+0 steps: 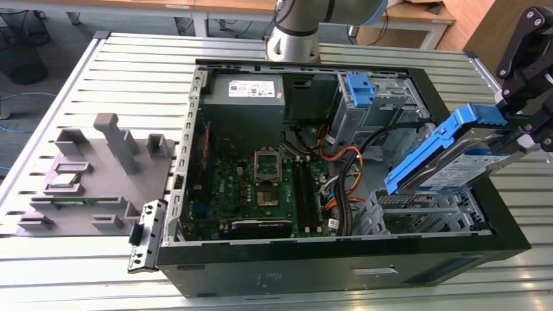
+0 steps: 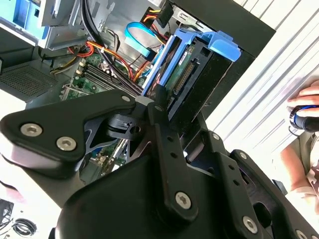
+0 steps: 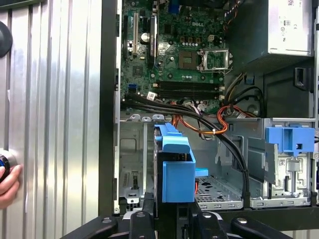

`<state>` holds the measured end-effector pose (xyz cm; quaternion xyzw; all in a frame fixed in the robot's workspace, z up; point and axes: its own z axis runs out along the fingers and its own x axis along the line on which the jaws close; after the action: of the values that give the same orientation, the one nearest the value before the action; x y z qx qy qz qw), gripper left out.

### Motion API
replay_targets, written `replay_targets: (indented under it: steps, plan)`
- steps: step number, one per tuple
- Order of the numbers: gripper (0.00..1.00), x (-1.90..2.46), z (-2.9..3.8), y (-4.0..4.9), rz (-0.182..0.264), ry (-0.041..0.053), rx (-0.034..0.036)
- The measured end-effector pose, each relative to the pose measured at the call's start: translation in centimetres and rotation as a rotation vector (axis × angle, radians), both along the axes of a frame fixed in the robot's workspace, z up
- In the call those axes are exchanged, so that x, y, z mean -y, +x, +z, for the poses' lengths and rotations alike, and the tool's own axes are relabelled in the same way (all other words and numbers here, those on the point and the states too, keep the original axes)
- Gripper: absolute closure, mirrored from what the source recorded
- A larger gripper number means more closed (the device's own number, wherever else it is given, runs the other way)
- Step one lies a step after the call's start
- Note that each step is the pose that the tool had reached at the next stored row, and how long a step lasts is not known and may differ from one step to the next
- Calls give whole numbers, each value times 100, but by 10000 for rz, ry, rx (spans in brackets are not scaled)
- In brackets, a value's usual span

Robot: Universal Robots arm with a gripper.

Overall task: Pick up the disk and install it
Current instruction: 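Pick up the disk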

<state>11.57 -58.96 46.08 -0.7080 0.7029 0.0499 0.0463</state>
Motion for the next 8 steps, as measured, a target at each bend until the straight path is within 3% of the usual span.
replay_targets:
  steps: [3,8]
  plan:
    - [65,0,1,-6,-1,-11,57]
    - [65,0,-1,-41,1,-43,341]
